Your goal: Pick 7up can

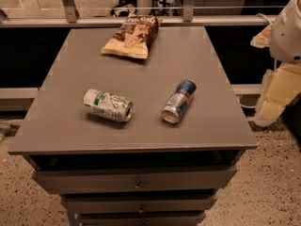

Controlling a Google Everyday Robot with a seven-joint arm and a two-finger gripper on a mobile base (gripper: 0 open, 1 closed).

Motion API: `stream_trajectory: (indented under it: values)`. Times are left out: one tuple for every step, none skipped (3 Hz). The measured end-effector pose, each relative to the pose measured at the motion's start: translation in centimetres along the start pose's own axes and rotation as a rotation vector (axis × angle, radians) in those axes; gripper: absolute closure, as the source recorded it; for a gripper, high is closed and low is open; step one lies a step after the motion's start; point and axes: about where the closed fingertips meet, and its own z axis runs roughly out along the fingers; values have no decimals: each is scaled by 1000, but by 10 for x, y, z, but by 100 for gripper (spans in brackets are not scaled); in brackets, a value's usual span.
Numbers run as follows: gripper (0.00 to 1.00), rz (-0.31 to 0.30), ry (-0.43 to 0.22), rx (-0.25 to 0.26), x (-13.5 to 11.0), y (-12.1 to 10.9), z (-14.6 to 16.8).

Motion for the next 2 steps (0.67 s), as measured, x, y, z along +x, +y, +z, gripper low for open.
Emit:
stream_trajectory:
  values:
    - [0,0,0,0,0,0,0]
    - [0,23,-104,-15,-46,-5,21]
